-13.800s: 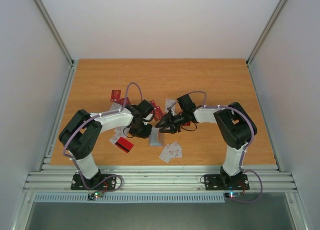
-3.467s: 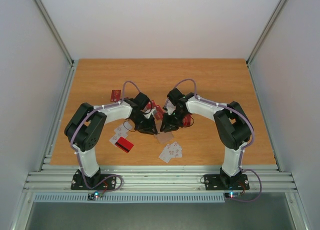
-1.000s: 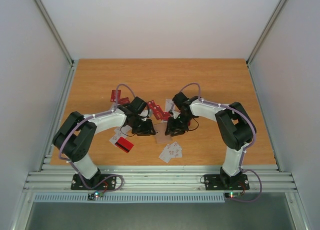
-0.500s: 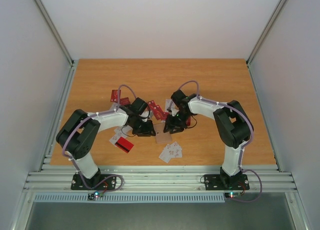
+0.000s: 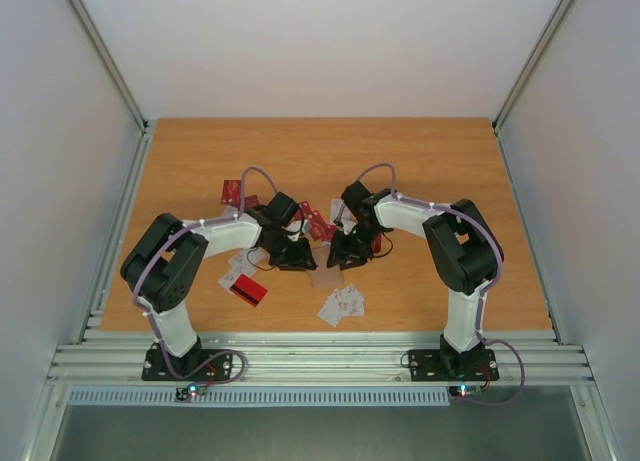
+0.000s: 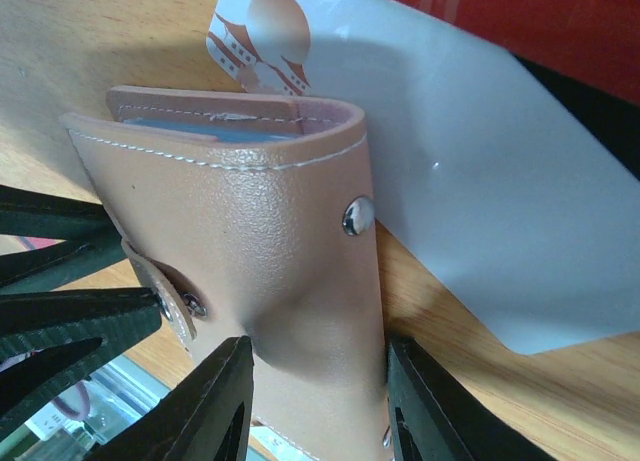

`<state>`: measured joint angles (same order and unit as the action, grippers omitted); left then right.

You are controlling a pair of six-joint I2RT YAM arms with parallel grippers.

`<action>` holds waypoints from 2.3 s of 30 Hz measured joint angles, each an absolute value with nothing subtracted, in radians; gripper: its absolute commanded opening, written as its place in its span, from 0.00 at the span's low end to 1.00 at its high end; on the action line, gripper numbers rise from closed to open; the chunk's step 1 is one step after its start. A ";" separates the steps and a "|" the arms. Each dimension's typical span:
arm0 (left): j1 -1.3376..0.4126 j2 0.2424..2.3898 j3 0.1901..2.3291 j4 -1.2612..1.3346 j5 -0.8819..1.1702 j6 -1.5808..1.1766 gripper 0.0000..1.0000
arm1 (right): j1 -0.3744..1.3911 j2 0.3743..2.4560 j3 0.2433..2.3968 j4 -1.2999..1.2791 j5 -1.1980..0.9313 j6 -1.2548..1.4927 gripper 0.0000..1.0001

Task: Put the credit cards into the card holder

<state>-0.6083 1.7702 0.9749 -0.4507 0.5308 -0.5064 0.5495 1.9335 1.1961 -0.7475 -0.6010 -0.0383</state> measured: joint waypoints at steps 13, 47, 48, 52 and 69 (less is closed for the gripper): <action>-0.601 1.821 1.022 -0.479 0.571 -0.490 0.31 | 0.544 1.935 1.191 -0.736 -0.617 -0.017 0.38; -0.611 1.863 1.086 -0.539 0.585 -0.462 0.31 | 0.530 1.944 1.186 -0.726 -0.646 0.053 0.33; -0.611 1.865 1.088 -0.541 0.586 -0.461 0.30 | 0.530 1.944 1.185 -0.725 -0.646 0.053 0.33; -0.611 1.871 1.096 -0.551 0.584 -0.457 0.25 | 0.529 1.945 1.185 -0.725 -0.646 0.054 0.33; -0.628 1.899 1.152 -0.614 0.572 -0.439 0.32 | 0.522 1.953 1.185 -0.725 -0.667 0.054 0.31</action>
<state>-0.6277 1.8992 1.1519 -0.6136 0.5720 -0.4389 0.5224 1.9533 1.1851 -0.7254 -0.6666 0.0536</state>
